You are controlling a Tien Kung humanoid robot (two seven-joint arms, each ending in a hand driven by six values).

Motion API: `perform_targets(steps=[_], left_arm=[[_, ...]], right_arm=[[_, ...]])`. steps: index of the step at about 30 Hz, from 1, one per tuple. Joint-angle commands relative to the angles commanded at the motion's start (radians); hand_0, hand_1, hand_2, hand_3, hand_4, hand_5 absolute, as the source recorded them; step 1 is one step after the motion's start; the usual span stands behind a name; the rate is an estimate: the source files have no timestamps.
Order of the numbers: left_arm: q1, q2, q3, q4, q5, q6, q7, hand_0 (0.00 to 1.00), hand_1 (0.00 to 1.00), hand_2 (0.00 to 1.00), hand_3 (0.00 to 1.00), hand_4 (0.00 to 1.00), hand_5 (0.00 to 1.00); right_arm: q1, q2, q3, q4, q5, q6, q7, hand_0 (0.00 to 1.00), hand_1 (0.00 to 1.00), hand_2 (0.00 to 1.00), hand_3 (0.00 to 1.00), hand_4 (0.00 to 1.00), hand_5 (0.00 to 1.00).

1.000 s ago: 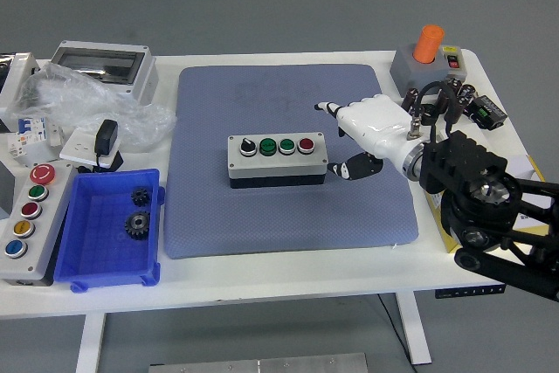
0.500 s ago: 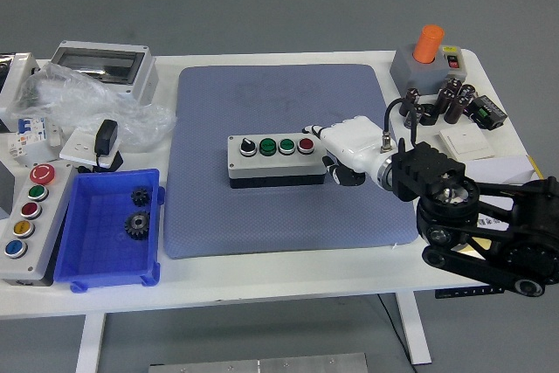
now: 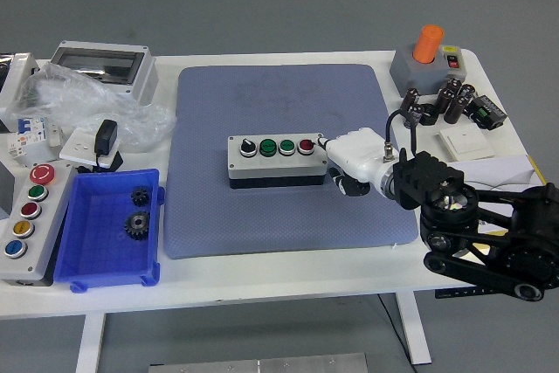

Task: Pick up the button,place it on the desk,press the button,press the button

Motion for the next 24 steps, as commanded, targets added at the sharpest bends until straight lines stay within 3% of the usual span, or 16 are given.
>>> perform_targets(steps=[15,18,24], left_arm=[[-0.001,-0.001,-0.008,-0.001,0.009,0.000,0.001,0.643,0.693,0.609,0.629,0.786,0.391],[0.000,-0.001,-0.008,-0.001,0.008,0.001,0.001,0.643,0.693,0.609,0.629,0.786,0.391],[0.002,-0.001,-0.005,-0.001,0.008,0.001,0.001,0.643,0.693,0.609,0.629,0.785,0.391]], right_arm=[[0.014,0.028,-0.050,-0.004,-0.035,0.002,-0.018,0.343,0.358,0.247,0.940,0.329,0.002],[0.008,0.013,-0.012,0.006,-0.035,-0.020,-0.007,0.343,0.358,0.247,0.940,0.329,0.002],[-0.035,-0.051,0.119,0.063,0.024,-0.116,0.078,0.340,0.358,0.246,0.936,0.334,0.002]])
